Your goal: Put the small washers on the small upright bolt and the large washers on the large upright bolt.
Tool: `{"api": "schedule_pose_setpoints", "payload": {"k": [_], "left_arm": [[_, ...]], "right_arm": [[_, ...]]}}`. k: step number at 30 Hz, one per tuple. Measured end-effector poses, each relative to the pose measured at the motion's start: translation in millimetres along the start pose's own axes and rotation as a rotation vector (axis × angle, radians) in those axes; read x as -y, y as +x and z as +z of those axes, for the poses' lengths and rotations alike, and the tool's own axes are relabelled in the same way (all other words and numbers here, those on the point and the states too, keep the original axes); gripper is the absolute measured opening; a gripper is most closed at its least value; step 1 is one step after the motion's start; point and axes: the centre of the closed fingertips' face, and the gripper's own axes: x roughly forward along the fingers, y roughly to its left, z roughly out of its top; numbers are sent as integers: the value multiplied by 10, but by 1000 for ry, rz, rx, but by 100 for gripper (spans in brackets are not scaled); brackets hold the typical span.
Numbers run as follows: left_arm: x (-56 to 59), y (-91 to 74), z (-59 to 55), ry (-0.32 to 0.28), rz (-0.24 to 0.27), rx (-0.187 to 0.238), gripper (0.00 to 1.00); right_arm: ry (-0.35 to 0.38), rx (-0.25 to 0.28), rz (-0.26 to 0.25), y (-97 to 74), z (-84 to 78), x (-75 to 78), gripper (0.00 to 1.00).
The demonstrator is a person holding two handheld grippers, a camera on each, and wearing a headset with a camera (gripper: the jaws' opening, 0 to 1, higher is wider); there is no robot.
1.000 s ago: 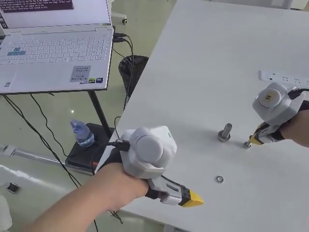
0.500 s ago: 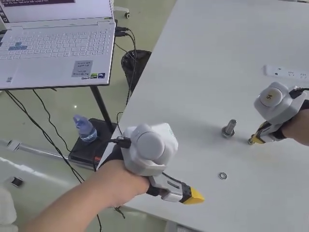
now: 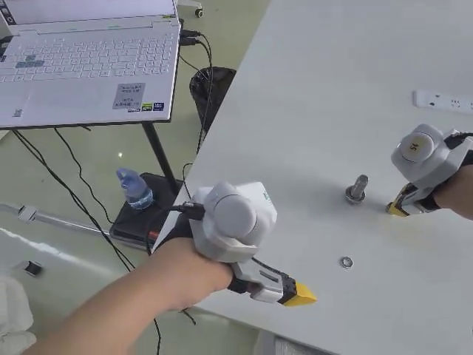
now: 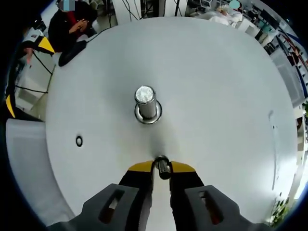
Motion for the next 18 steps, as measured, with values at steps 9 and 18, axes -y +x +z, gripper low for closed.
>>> {"api": "schedule_pose_setpoints", "payload": {"k": [9, 18], "left_arm": [[-22, 12, 3, -1, -2, -2, 83], [-7, 15, 46, -1, -6, 9, 84]], "right_arm": [[-7, -2, 4, 1, 7, -10, 13], [-28, -6, 7, -1, -4, -18, 13]]}}
